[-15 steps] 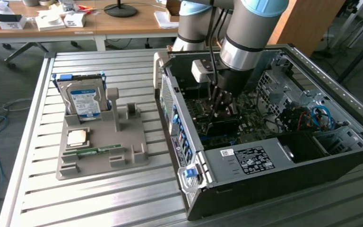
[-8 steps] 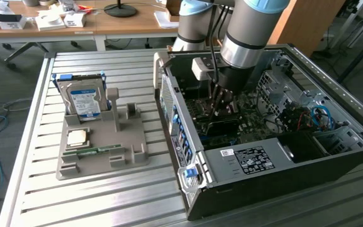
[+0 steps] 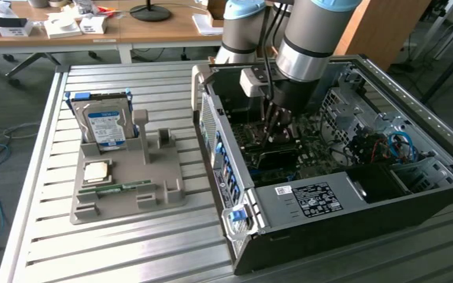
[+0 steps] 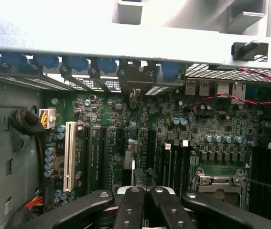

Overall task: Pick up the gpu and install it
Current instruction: 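Press down on the gpu until it lock into place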

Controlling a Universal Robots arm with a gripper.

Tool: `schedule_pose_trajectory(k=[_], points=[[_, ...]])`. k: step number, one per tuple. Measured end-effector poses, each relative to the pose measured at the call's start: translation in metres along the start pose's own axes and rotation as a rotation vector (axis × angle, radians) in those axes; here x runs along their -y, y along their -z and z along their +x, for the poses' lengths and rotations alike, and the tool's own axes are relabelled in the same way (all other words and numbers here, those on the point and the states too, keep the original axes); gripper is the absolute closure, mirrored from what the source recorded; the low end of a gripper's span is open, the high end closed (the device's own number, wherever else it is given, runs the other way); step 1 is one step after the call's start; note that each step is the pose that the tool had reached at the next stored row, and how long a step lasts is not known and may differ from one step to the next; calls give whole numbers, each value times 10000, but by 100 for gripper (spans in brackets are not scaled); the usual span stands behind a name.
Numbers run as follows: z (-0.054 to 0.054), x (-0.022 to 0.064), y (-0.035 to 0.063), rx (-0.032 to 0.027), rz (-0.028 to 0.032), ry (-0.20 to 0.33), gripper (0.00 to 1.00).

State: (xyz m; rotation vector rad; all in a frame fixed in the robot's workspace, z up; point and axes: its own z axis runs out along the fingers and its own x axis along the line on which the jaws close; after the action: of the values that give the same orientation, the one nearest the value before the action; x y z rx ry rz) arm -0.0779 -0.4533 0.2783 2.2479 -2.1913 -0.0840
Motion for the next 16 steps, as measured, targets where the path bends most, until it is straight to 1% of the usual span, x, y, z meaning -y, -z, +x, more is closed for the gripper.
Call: schedule_pose_trajectory(k=[16], points=[[-4,-4,114,0,0,0,89]])
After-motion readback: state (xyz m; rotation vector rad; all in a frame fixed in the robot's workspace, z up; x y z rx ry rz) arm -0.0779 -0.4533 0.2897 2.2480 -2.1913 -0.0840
